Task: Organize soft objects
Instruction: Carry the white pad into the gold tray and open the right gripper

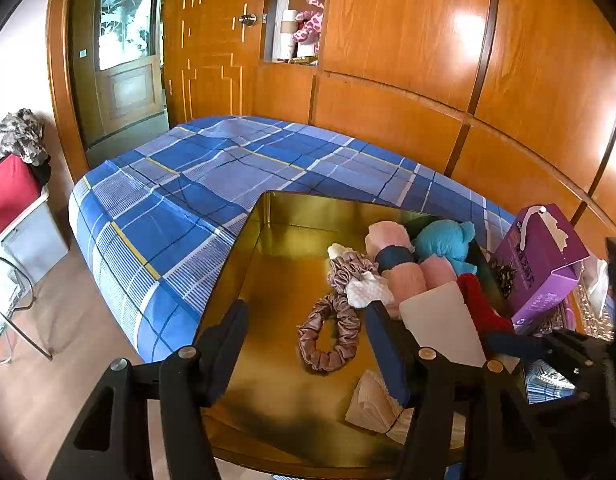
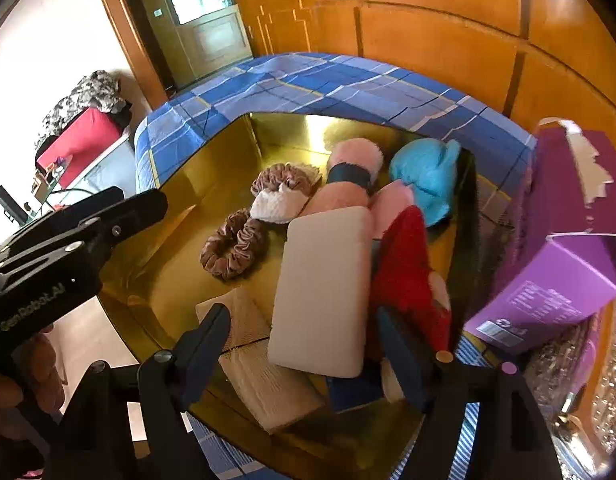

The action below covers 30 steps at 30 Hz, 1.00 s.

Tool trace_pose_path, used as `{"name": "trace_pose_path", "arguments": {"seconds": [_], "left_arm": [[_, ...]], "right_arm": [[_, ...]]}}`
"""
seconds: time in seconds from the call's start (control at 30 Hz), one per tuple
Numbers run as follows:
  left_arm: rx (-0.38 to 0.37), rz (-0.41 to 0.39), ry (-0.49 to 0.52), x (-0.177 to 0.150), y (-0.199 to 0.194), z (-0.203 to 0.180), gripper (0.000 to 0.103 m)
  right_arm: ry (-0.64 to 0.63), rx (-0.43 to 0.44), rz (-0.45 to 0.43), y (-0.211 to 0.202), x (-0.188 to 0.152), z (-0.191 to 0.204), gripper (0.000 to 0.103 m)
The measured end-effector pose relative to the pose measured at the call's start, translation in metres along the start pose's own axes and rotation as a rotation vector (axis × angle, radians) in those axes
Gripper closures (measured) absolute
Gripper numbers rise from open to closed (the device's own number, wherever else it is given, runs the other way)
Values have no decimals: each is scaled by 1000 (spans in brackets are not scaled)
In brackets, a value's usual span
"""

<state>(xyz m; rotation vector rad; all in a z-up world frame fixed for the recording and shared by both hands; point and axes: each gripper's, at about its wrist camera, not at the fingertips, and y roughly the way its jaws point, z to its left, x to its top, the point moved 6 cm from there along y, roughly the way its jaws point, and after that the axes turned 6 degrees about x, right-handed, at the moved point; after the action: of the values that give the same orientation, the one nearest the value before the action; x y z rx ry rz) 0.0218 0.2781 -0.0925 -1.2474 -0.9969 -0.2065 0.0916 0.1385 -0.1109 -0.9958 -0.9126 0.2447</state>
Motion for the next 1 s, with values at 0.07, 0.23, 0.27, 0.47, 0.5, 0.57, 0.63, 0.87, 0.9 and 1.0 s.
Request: {"name": "trace_pose_path", "arguments": {"seconds": [0.07,0.23,0.27,0.47,0.5,0.57,0.63,0.87,0.9,1.0], "left_arm": [[1,-2,-1,0,0,0,42],[2,-1,-3,0,0,1,42],[2,-2,-2,0,0,1,42],[3,-4,-1,0,0,0,42],[3,-5,0,0,0,1,42],[3,-5,1,0,0,0,42],[2,-3,2,0,0,-1,41],[1,-6,6,-1,-2,-2,40],[1,-7,7,-1,-2,-3,40],[-1,-15,11,1,-4,-4,40]], "right_arm": [[-7,-14,-23,-9,0,0,26],[-20,-33,-68,-29,-7,0,26],[-26,-28,-73,-31,-8,1,28],[-66,-45,-35,-10,-11,3,74],[-61,-44,-28,-6,-10,2,75],[-57,-47,-17,3,-7,1,76],[-63,-59,-10,10,-4,0,76],[-62,-71,-26,6,-1,2,75],[-62,-75,-37,2,-1,2,75],[-59,-91,-72,-10,-1,2,73]]}}
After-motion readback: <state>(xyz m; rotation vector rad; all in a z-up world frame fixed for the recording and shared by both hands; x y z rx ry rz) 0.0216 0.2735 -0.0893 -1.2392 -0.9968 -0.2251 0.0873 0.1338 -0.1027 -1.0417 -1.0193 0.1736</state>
